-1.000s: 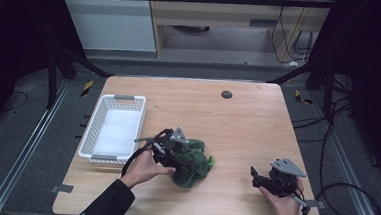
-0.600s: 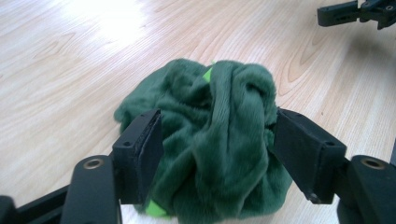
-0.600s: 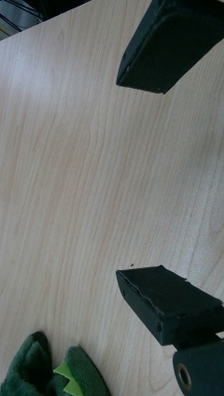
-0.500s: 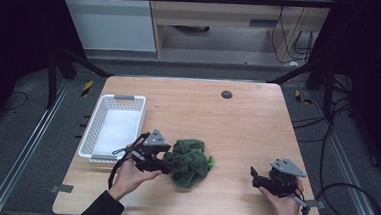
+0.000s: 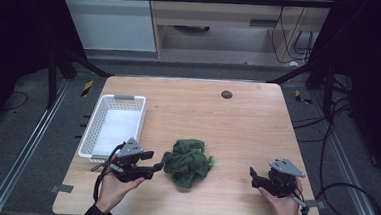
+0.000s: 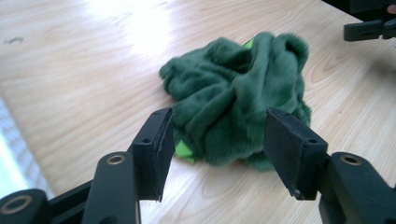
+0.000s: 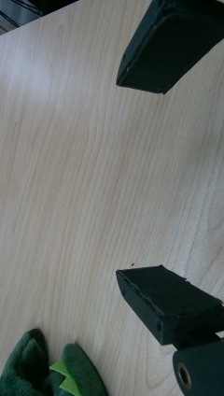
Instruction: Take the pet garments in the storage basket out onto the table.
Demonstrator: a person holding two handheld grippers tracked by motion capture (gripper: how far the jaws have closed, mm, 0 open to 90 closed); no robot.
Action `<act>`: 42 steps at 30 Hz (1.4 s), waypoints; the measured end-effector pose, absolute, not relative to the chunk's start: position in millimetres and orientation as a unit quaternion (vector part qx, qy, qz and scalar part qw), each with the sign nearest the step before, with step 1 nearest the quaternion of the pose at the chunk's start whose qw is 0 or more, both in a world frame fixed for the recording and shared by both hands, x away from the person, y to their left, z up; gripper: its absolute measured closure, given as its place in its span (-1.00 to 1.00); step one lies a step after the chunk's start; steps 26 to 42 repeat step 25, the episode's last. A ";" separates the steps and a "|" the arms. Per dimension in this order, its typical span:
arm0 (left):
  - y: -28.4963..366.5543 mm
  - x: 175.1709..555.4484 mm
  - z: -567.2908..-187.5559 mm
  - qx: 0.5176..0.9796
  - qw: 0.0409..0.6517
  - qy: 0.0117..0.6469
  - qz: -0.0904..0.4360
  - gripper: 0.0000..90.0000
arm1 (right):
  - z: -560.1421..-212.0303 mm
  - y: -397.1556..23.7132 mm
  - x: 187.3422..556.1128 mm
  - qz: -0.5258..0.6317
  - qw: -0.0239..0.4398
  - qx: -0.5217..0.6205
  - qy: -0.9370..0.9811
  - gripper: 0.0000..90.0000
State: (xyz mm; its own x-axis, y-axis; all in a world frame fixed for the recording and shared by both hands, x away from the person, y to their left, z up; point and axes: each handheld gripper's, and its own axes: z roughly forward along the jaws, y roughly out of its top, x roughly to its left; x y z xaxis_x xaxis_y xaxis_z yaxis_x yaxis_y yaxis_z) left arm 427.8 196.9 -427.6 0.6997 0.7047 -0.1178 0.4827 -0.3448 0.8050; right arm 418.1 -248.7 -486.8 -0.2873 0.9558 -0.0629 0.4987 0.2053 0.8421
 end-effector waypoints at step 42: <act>240.0 397.0 -460.1 0.784 0.436 0.415 0.151 0.05 | -488.0 -243.9 414.8 0.369 0.306 0.499 0.722 -0.84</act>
